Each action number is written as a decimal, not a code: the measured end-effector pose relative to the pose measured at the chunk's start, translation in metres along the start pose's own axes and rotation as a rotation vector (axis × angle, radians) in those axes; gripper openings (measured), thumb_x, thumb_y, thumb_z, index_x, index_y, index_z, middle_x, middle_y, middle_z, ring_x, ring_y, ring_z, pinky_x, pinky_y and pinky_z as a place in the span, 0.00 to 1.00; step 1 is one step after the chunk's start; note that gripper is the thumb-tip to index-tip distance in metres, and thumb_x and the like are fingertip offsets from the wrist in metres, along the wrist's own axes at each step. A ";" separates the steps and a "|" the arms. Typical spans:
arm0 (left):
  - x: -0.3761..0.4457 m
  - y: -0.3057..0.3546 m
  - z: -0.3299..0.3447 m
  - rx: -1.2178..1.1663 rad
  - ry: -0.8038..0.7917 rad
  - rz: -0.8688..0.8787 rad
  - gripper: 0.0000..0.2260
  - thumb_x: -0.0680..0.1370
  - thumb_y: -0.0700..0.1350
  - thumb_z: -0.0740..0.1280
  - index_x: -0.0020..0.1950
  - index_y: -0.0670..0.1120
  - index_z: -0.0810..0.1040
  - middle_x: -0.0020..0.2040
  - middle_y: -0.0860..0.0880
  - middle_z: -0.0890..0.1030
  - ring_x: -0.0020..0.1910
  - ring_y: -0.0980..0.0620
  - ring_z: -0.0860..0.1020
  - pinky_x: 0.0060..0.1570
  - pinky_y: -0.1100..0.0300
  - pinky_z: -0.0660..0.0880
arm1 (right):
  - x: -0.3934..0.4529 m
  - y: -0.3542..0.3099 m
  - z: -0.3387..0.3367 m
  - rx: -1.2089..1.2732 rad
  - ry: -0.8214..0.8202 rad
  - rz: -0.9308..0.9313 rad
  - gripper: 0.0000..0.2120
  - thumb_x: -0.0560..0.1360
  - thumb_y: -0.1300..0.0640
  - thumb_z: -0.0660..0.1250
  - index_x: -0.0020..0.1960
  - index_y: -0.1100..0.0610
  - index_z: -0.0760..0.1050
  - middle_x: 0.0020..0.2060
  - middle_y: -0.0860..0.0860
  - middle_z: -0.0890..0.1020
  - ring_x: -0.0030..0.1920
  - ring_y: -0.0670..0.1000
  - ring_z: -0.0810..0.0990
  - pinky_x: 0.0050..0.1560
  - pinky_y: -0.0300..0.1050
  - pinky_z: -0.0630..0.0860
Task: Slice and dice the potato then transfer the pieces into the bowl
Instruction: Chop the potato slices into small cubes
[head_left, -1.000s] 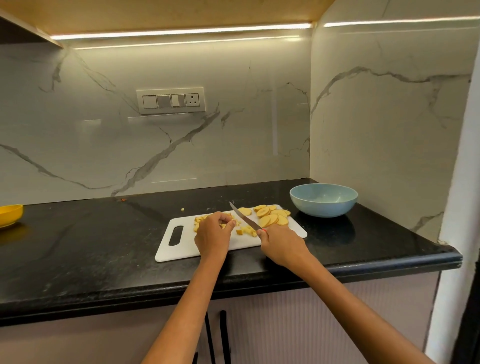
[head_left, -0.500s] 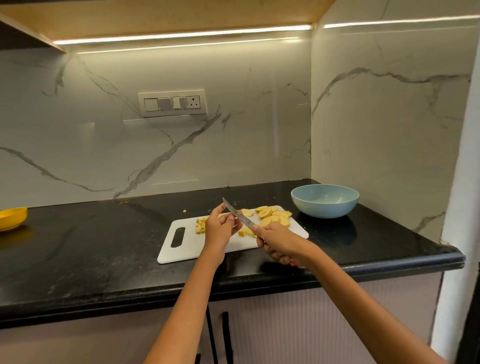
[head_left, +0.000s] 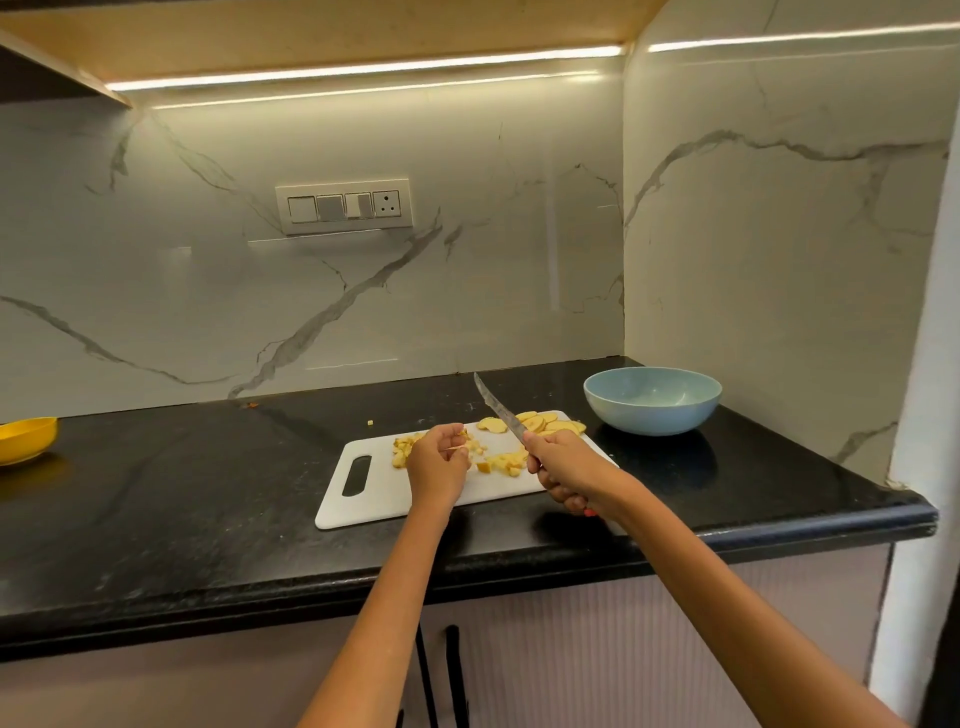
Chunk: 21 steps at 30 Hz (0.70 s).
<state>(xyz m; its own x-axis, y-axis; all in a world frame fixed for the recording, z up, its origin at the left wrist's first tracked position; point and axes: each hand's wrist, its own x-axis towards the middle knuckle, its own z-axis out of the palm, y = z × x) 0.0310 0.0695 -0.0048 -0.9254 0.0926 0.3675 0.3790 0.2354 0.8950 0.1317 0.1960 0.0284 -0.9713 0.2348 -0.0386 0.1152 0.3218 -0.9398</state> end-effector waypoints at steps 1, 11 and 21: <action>0.000 -0.001 0.000 0.041 0.001 0.026 0.14 0.76 0.31 0.64 0.61 0.39 0.76 0.56 0.41 0.80 0.54 0.48 0.78 0.54 0.57 0.77 | 0.002 0.000 0.000 0.017 0.008 -0.011 0.20 0.82 0.46 0.52 0.39 0.57 0.68 0.26 0.49 0.67 0.19 0.42 0.61 0.17 0.33 0.60; 0.006 0.003 0.013 0.470 -0.394 0.417 0.16 0.73 0.53 0.70 0.60 0.52 0.78 0.59 0.54 0.78 0.60 0.56 0.73 0.62 0.58 0.69 | 0.056 -0.003 0.002 0.164 0.563 -0.463 0.19 0.82 0.55 0.54 0.33 0.55 0.68 0.27 0.49 0.71 0.28 0.44 0.68 0.30 0.36 0.66; 0.052 -0.010 0.016 0.639 -0.428 0.645 0.06 0.73 0.51 0.67 0.43 0.49 0.78 0.43 0.57 0.78 0.45 0.58 0.71 0.54 0.58 0.64 | 0.128 0.000 -0.019 -0.084 0.860 -0.763 0.12 0.81 0.59 0.57 0.39 0.57 0.69 0.25 0.42 0.67 0.24 0.41 0.66 0.24 0.32 0.66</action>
<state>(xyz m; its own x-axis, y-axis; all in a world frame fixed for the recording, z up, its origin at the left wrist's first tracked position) -0.0210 0.0870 0.0012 -0.5150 0.6961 0.5002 0.8517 0.4812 0.2074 0.0115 0.2434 0.0299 -0.3349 0.4897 0.8050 -0.3968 0.7016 -0.5919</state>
